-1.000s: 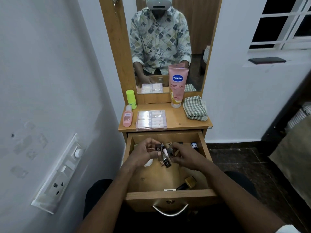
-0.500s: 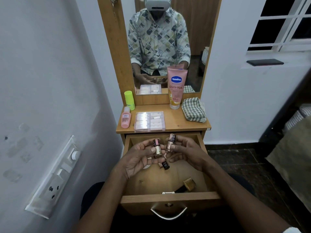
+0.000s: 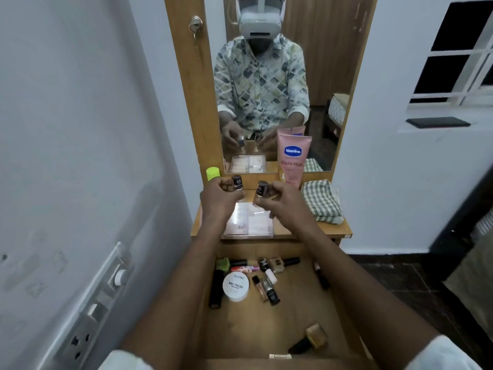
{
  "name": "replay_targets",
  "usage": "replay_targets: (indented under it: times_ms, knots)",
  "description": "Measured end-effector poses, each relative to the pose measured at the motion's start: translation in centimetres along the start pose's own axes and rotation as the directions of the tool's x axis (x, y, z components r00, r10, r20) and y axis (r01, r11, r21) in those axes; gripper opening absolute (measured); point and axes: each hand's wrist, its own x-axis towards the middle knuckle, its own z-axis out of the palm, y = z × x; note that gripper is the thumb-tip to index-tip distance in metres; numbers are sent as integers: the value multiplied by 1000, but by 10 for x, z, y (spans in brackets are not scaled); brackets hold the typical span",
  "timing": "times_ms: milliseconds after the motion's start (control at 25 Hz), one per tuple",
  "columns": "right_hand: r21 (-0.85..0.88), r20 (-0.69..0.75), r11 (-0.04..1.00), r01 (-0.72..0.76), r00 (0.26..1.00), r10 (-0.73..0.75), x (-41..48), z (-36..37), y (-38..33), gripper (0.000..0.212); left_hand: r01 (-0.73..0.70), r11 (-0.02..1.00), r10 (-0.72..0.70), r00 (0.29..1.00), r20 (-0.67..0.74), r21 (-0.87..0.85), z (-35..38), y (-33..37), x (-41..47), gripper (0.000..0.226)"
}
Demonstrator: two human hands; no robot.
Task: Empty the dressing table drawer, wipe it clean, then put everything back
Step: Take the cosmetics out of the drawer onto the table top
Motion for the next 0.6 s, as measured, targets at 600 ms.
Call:
replay_targets:
  times_ms: [600]
  knots:
    - [-235,-53,966,-111,993,101,116,68,48,4,24,918,93,957,-275,396,61,-29,56,9]
